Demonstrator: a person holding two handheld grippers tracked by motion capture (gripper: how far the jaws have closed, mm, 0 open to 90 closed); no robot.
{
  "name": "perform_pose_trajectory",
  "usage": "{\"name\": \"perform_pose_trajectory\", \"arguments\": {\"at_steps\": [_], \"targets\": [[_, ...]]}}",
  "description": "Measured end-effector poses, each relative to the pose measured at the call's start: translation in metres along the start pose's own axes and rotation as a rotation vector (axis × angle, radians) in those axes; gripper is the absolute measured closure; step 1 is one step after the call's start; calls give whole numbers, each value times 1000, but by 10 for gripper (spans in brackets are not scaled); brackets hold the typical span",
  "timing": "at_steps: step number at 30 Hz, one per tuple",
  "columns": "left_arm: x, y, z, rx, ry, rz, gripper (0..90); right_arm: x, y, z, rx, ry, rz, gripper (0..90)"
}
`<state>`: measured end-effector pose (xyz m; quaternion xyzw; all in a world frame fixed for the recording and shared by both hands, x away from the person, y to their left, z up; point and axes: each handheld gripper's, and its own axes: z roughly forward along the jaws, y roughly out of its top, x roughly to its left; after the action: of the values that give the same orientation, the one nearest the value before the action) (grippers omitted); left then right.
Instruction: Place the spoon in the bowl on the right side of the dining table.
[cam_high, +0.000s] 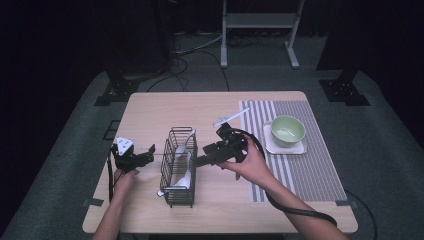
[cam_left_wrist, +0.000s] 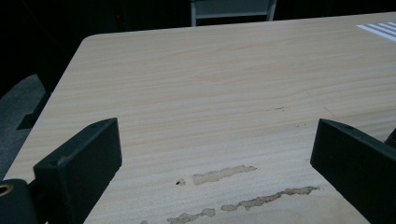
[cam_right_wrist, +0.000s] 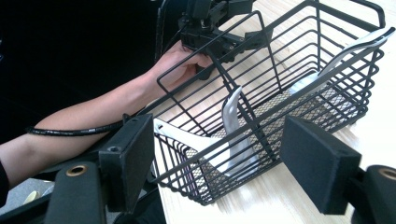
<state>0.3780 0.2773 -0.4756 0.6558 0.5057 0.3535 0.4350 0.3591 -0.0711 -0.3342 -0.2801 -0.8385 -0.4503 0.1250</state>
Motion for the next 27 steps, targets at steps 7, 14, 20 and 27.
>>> {"name": "perform_pose_trajectory", "arguments": {"at_steps": [7, 14, 20, 27], "targets": [[0, 0, 0, 0, 0, -3, 10, -5, 4, 9, 11, -10, 37, 290], [0, 0, 0, 0, -1, -3, 10, -5, 10, 18, 17, -16, 45, 359], [0, 0, 0, 0, -3, -2, 9, -5, 11, 26, 37, -63, 57, 452], [0, 0, 0, 1, -4, -3, 9, -9, 13, 28, 19, -55, 101, 533]]}}
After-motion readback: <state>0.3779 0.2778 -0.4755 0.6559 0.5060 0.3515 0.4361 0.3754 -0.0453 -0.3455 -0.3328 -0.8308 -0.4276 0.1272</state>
